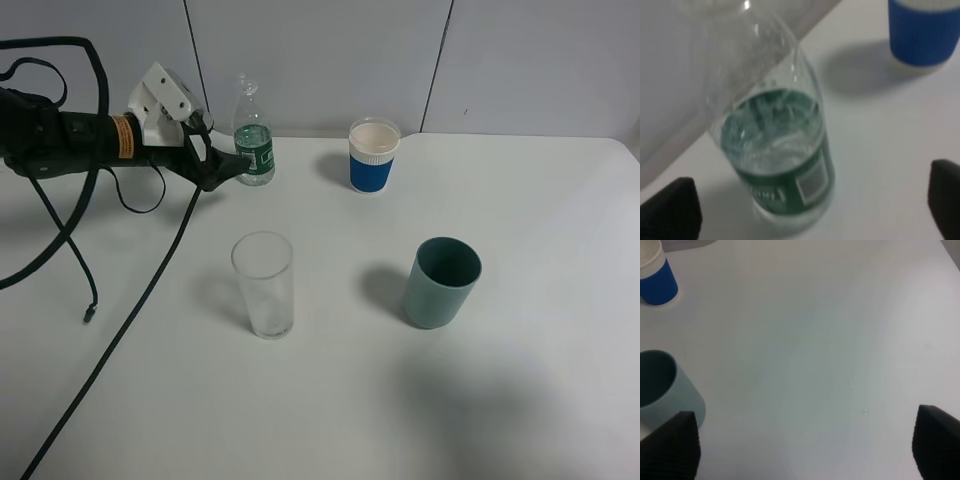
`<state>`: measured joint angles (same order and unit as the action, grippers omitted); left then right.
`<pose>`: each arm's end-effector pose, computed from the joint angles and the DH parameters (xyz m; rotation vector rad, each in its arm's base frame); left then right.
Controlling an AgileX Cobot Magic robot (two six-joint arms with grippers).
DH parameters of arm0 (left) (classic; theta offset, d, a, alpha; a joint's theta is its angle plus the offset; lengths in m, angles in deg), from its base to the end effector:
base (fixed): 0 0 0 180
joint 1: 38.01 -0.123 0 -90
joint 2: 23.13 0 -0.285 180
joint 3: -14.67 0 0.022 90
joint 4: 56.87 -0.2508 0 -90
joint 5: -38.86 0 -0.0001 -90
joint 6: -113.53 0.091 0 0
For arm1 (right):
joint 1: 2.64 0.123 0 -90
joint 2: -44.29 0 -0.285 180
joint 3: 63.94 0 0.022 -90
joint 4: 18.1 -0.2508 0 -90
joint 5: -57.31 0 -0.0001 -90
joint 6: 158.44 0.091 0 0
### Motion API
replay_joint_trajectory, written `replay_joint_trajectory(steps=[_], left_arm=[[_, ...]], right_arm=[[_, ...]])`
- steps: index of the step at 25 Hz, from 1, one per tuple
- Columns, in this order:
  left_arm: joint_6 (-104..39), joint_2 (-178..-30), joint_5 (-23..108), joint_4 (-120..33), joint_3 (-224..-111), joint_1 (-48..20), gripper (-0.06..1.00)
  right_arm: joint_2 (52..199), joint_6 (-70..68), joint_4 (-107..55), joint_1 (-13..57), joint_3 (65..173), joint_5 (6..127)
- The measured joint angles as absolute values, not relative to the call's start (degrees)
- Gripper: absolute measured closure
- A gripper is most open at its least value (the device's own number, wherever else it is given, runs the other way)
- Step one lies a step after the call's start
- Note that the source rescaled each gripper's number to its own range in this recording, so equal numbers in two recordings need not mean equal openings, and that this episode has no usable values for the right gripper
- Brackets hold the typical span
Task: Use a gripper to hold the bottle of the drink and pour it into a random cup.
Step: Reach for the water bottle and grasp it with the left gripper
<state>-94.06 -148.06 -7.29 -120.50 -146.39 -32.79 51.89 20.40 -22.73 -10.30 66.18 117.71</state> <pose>0.3826 -0.0939 0.1333 0.9362 1.7469 -0.4837 -0.0017 0.0067 0.2716 0.1140 2.0515 0.0015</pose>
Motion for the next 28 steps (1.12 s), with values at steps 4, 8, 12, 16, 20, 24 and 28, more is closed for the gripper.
replay_joint_trajectory(steps=[4, 8, 12, 16, 20, 24, 28], left_arm=[[-94.8, -150.9, -9.0, -121.1, -149.9, -32.8, 0.08], [-96.4, -153.3, -10.1, -121.8, -153.0, -32.8, 0.08], [-96.8, -155.5, -11.1, -122.1, -155.1, -32.8, 0.08], [-96.8, -157.7, -12.8, -122.7, -157.5, -32.8, 0.08], [-97.5, -160.3, -15.1, -123.2, -160.0, -32.8, 0.08], [-98.6, -162.7, -15.6, -123.2, -162.2, -32.8, 0.08], [-100.4, -164.6, -15.7, -123.2, -164.7, -32.8, 0.08]], right_arm=[[51.9, 20.4, -22.7, -10.3, 66.2, 117.7], [51.9, 20.4, -22.7, -10.3, 66.2, 117.7], [51.9, 20.4, -22.7, -10.3, 66.2, 117.7], [51.9, 20.4, -22.7, -10.3, 66.2, 117.7], [51.9, 20.4, -22.7, -10.3, 66.2, 117.7], [51.9, 20.4, -22.7, -10.3, 66.2, 117.7], [51.9, 20.4, -22.7, -10.3, 66.2, 117.7]])
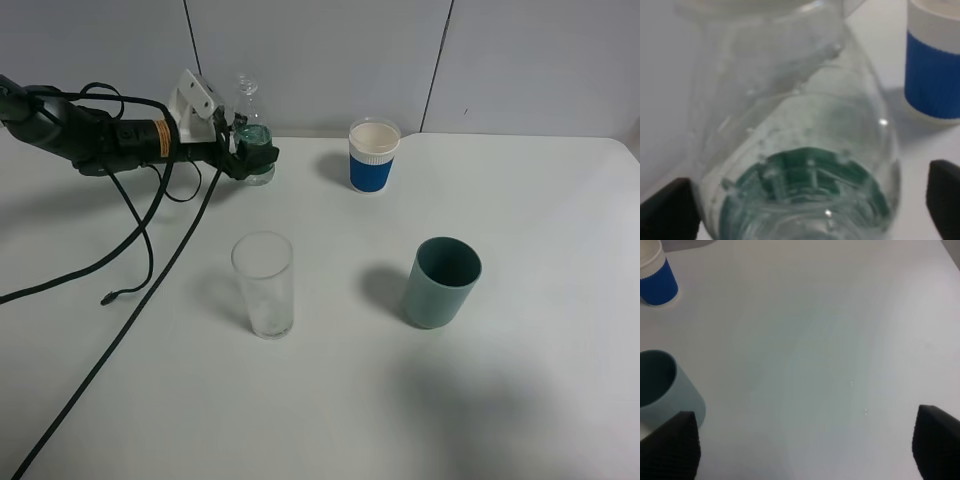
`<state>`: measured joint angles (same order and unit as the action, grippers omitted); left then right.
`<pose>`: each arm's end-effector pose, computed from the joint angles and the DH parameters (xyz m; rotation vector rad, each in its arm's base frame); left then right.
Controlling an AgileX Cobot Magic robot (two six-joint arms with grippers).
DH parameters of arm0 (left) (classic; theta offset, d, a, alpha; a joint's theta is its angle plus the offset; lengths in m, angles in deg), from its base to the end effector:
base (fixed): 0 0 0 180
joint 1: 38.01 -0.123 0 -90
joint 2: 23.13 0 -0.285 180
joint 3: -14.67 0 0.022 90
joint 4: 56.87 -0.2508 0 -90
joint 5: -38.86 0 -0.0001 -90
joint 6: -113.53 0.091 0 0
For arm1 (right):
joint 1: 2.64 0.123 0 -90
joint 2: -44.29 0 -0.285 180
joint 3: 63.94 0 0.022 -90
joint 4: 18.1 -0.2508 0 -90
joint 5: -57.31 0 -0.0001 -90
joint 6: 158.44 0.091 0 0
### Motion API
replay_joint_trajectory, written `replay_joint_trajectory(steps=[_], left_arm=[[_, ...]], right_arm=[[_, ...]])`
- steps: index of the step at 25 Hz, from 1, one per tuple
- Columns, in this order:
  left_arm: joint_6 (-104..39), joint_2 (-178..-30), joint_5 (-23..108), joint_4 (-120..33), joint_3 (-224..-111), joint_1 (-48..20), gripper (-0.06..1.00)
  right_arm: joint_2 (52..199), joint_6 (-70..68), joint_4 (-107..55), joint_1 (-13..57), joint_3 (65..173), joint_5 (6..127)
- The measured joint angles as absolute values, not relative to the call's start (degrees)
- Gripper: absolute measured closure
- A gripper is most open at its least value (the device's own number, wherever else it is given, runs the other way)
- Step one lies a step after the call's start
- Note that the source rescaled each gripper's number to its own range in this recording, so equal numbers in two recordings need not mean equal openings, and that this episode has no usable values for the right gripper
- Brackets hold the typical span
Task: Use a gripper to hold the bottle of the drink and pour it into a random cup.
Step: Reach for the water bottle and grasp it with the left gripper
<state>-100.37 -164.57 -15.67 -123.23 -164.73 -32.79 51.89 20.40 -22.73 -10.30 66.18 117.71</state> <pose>0.4424 -0.1085 0.0930 0.9052 1.6496 -0.6568 -0.0017 0.0067 0.2716 0.1140 2.0515 0.0015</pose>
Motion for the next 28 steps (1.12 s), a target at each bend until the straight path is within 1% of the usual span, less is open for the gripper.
replay_joint_trajectory(steps=[13, 16, 17, 20, 22, 23, 24, 25, 28], left_arm=[[-100.5, -167.3, -16.1, -121.6, -165.3, -32.8, 0.08], [-99.3, -167.7, -16.4, -120.4, -165.3, -32.8, 0.12], [-98.8, -167.9, -16.7, -119.9, -165.3, -32.8, 0.15], [-98.3, -168.5, -17.6, -119.1, -165.3, -32.8, 0.31], [-98.1, -168.9, -18.1, -118.7, -165.3, -32.8, 0.51], [-98.1, -169.0, -18.2, -118.7, -165.3, -32.8, 0.65], [-98.1, -169.1, -18.3, -118.5, -165.3, -32.8, 0.82], [-98.1, -169.1, -18.3, -118.6, -165.3, -32.8, 0.93], [-98.1, -169.1, -18.3, -118.6, -165.3, -32.8, 0.94]], right_arm=[[51.9, 20.4, -22.7, -10.3, 66.2, 117.7], [51.9, 20.4, -22.7, -10.3, 66.2, 117.7], [51.9, 20.4, -22.7, -10.3, 66.2, 117.7], [51.9, 20.4, -22.7, -10.3, 66.2, 117.7], [51.9, 20.4, -22.7, -10.3, 66.2, 117.7], [51.9, 20.4, -22.7, -10.3, 66.2, 117.7], [51.9, 20.4, -22.7, -10.3, 66.2, 117.7], [51.9, 20.4, -22.7, -10.3, 66.2, 117.7], [51.9, 20.4, -22.7, -10.3, 66.2, 117.7]])
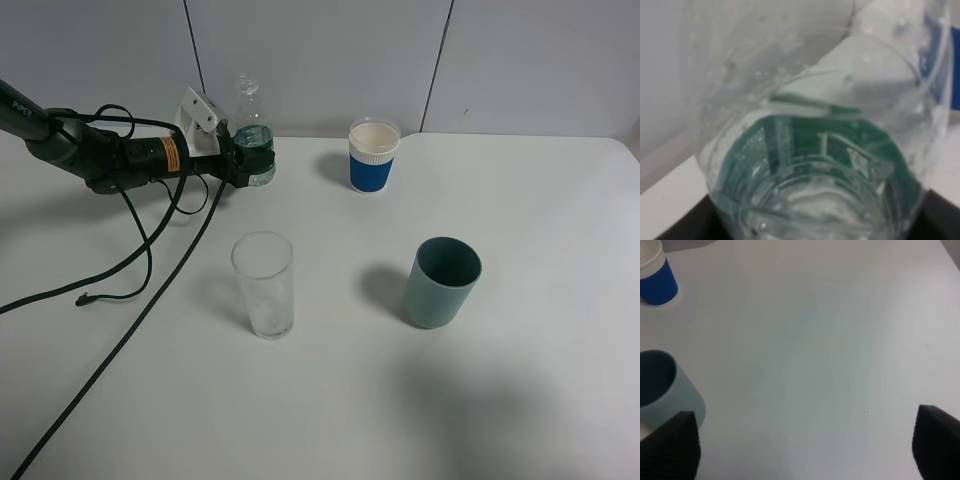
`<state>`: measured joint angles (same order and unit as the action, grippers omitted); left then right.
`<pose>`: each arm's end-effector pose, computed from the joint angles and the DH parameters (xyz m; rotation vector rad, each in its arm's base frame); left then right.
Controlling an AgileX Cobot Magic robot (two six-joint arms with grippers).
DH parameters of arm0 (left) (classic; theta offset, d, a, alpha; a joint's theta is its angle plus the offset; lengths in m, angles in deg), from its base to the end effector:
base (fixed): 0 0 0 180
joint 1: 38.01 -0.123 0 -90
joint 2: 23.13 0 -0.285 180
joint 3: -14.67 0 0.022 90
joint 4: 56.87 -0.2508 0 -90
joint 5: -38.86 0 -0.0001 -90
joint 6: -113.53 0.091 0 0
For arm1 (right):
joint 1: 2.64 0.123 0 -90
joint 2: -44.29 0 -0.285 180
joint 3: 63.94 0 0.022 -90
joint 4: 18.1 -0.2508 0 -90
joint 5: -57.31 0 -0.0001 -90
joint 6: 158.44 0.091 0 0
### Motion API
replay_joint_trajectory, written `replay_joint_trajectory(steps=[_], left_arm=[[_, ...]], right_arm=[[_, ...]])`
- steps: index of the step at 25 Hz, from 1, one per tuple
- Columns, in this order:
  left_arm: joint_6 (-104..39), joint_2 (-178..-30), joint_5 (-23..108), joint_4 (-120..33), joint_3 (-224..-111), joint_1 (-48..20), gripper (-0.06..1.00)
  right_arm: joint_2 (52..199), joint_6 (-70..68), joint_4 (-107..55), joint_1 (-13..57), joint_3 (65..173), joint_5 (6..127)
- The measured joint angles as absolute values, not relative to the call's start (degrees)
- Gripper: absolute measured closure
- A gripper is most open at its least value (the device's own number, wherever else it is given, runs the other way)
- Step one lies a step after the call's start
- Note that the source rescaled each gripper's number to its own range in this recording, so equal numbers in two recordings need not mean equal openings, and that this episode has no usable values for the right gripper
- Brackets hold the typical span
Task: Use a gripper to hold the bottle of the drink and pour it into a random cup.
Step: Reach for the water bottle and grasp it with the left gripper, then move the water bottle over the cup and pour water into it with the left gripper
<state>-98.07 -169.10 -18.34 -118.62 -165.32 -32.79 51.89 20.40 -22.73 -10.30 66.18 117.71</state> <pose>0.4444 -0.1082 0.0662 0.8345 1.6556 -0.6902 -0.0017 0.0067 0.2716 0.1140 2.0515 0.0015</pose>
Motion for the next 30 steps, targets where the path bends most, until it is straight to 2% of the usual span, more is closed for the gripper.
replay_joint_trajectory(steps=[13, 23, 30], left_arm=[[-98.1, -168.7, -18.1, -119.1, -165.3, -32.8, 0.94], [-98.0, -161.8, -15.4, -122.5, -165.0, -32.8, 0.94], [-84.8, -154.9, -15.1, -117.8, -157.6, -32.8, 0.94]], right_arm=[[51.9, 20.4, -22.7, -10.3, 66.2, 117.7], [51.9, 20.4, -22.7, -10.3, 66.2, 117.7], [51.9, 20.4, -22.7, -10.3, 66.2, 117.7]])
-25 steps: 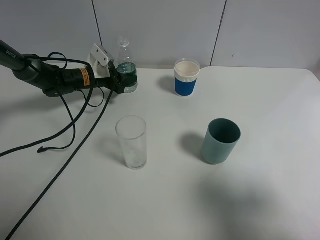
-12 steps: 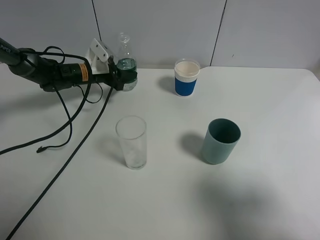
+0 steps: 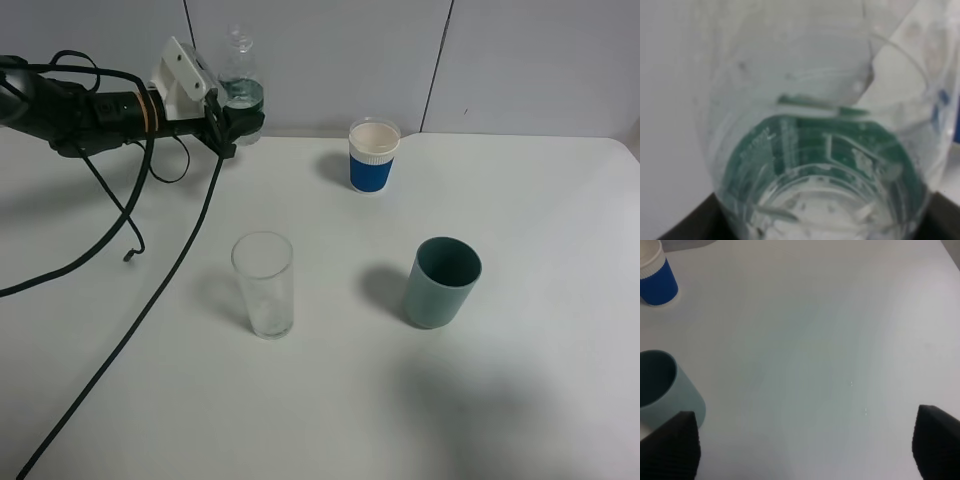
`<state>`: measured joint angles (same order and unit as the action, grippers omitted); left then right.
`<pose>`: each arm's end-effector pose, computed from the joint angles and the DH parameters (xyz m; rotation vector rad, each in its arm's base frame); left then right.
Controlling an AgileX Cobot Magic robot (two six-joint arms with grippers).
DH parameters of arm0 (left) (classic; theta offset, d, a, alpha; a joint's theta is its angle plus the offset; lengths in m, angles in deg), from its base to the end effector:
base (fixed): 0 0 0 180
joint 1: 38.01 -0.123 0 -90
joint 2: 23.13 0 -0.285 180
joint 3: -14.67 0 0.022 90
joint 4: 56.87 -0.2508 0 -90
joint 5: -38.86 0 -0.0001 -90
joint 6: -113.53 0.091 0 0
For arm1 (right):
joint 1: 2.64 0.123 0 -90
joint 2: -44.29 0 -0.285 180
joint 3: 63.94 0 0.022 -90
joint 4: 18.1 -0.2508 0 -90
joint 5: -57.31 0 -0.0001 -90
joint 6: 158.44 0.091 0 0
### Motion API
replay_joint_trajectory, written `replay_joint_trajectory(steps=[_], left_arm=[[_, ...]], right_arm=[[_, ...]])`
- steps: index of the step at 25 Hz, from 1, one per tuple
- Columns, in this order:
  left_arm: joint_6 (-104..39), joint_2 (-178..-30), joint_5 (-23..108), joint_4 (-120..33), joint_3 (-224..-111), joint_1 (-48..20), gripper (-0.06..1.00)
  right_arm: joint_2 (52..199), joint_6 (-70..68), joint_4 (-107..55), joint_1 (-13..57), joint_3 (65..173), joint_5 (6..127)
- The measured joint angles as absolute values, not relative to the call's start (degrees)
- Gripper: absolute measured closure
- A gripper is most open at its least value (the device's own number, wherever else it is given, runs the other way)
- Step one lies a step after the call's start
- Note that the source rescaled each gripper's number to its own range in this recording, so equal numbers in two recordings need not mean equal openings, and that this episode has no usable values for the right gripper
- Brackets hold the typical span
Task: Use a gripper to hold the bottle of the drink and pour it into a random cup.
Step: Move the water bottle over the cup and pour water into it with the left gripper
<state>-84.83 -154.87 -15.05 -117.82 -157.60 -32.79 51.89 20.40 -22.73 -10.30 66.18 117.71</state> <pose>0.4238 -0.1032 0.1417 1.0018 1.4774 -0.4324 -0.0017 0.0067 0.2716 0.1140 2.0515 0.0015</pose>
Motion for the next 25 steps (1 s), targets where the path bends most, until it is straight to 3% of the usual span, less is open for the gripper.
replay_joint_trajectory(steps=[16, 25], left_arm=[[-62.4, -142.6, -15.1, -103.5, -142.5, -32.5, 0.94], [-50.6, -141.9, -22.9, -97.9, -135.2, -32.3, 0.94]], right_arm=[[51.9, 20.4, -22.7, -10.3, 66.2, 117.7], [51.9, 20.4, -22.7, -10.3, 66.2, 117.7]])
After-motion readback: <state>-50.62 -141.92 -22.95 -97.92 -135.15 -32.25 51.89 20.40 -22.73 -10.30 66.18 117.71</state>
